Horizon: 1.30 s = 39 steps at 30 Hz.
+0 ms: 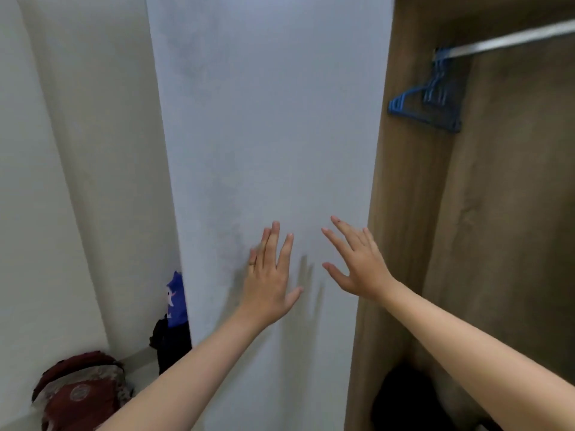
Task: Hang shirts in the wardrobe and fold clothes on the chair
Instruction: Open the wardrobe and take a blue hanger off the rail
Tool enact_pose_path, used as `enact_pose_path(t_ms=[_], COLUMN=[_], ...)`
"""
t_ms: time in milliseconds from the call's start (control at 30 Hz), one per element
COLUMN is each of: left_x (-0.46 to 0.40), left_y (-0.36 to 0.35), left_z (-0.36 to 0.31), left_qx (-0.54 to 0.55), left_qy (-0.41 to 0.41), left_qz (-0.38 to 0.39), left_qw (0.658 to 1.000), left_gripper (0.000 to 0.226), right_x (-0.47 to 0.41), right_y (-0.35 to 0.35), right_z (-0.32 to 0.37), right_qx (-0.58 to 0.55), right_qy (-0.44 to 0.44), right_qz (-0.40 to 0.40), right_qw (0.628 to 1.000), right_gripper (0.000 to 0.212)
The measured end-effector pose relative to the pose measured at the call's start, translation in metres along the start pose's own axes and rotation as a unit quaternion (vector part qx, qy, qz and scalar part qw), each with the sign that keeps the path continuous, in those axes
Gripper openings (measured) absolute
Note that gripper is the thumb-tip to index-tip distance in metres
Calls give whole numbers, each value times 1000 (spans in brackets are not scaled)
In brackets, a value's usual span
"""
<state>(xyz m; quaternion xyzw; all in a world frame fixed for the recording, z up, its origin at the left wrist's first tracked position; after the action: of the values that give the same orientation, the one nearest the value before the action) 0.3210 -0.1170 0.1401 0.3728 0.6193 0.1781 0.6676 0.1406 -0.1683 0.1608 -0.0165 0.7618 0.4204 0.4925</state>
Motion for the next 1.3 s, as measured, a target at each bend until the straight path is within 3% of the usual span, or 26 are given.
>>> enact_pose_path(t_ms=[267,467,900,1033,1167,1300], left_x=[-140,-258,-408,-430,-435,-437], left_y=[25,31,-27,-31,-25,-18], left_z=[-119,-182,-216,-210,-207,-202], left_qx=[64,59,-33,-81,-108,-92], left_qy=[-137,-163,-166,-151,-138,-96], left_qz=[-111,-182,-150,-180,-267,-262], left_qw=[982,968,974,969,948,956], left_gripper=[98,91,101,81,75,72], right_x=[6,-26,-123,-147,-165,-175], right_y=[114,134,104,101,94,84], right_z=[-147,-259,-442,-481,-497,-494], right_qx=[92,85,96,87,86,78], right_qy=[-176,-246,-190,-184,-139,-97], right_qz=[-117,-192,-180,-166,-155,-136], right_qw=[973,946,960,965,974,983], right_gripper=[71,80,111,117,113,106])
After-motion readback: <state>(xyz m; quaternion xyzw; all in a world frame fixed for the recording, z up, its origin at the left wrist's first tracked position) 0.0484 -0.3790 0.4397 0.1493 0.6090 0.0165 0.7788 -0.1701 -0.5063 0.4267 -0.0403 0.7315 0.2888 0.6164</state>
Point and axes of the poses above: each hand's wrist, its own x-axis away from the middle knuckle, its own y-axis out of the back of the hand, z = x × y, the point moved 5 cm from there along -x, towards the middle knuckle, and after that the axes turned 2 degrees about y, right-handed, at the moved point
